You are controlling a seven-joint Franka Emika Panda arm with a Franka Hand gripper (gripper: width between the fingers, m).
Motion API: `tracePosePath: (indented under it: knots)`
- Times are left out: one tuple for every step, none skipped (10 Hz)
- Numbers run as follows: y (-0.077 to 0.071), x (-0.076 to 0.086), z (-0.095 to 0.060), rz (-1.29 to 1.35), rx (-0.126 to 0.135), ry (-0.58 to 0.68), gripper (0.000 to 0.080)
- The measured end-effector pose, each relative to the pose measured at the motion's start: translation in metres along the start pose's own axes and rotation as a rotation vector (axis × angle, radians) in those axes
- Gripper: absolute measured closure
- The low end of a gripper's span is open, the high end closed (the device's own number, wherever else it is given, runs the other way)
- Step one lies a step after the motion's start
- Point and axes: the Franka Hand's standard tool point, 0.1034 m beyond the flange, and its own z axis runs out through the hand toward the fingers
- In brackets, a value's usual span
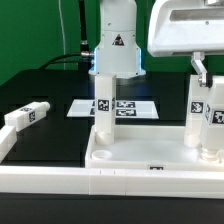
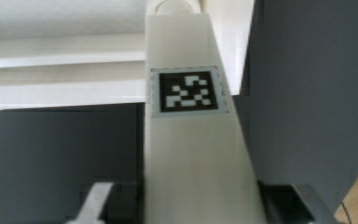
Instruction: Assemble desk
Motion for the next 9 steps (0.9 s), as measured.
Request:
tracePosePath:
  knots:
    - [0.0001,-0.0004,0.0005,0.000,0.000,-0.001,0.0508]
    - [0.0003,-0.0009,0.0012,-0.001,-0.001,-0.001,0.0508]
    - [0.0009,-0.0022,0.0023,-0.001,-0.002,0.001,0.0508]
    - [0.0018,-0.0046,0.0039,-0.002,-0.004,0.007,0.0508]
    - [0.0022,-0.0066,0.0049,-0.005,-0.004,0.021,0.0508]
    - [0.0024,-0.0071,0.0050,-0.006,-0.003,0.034,0.0508]
    - [0.0021,-0.0075,0.0050,-0.007,-0.002,0.049,0.0508]
    - [0.0014,-0.0069,0.0053,-0.009,-0.001,0.057,0.0508]
    - [0.0012,-0.0066,0.0053,-0.010,-0.001,0.061,0.0508]
